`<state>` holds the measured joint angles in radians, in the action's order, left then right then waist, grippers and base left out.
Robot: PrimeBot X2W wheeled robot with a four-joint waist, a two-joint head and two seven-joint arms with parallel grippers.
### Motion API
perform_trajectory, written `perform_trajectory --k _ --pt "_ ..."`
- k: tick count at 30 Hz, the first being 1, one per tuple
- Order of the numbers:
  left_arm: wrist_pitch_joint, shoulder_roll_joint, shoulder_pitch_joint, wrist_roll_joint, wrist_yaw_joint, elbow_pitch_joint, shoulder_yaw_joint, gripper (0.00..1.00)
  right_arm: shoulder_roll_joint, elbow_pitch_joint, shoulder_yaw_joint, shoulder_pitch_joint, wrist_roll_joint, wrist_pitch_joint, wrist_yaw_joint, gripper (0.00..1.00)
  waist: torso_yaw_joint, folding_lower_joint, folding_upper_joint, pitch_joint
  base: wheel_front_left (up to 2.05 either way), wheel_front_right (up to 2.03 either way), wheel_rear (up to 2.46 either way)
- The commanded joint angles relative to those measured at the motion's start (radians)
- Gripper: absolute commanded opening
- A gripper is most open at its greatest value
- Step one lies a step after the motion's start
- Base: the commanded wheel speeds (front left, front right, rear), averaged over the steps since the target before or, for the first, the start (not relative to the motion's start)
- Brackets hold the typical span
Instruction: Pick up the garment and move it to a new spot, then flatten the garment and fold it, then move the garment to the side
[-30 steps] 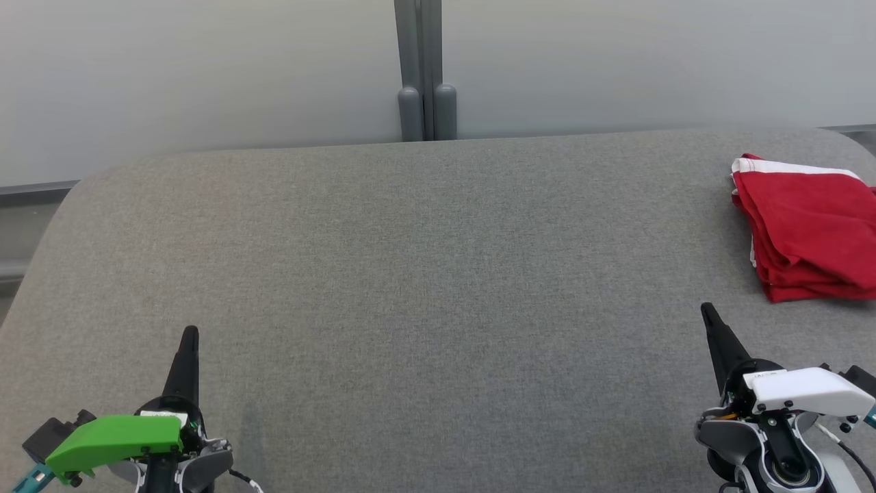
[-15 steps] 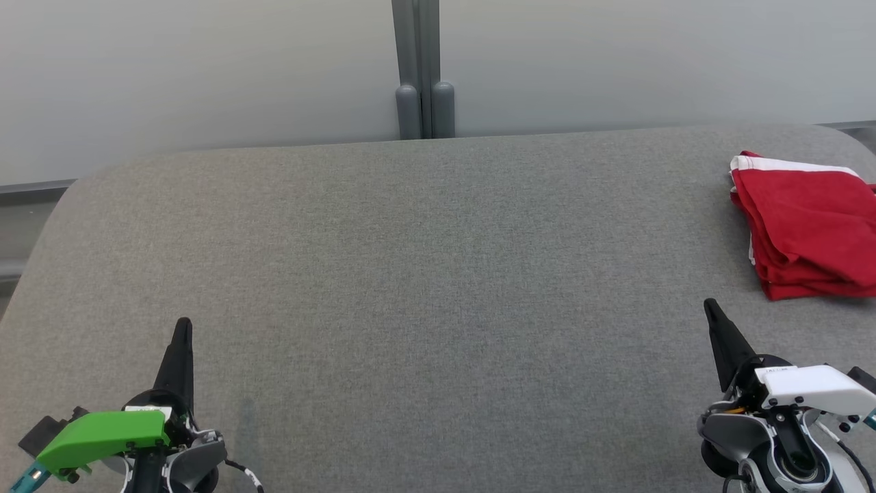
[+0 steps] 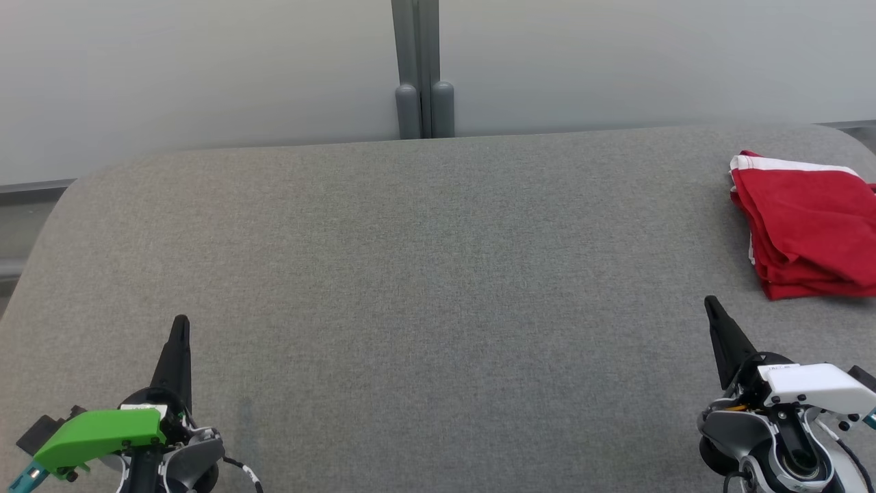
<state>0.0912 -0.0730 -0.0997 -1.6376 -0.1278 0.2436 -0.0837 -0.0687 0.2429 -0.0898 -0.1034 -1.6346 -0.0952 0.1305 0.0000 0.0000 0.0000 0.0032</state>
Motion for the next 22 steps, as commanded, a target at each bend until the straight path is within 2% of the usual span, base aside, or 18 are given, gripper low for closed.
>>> perform_trajectory --k 1,22 --pt "0.001 0.001 -0.014 0.000 -0.007 0.001 -0.003 0.00 0.002 0.002 -0.003 -0.007 0.004 -0.002 0.000 0.00 0.000 0.0000 0.0000 0.000 0.00 0.00 0.00" --pt "0.008 0.006 -0.015 0.009 -0.007 0.002 -0.010 0.00 0.006 0.002 -0.009 -0.007 0.010 -0.007 0.000 0.00 0.000 0.0000 0.0000 0.000 0.00 0.00 0.00"
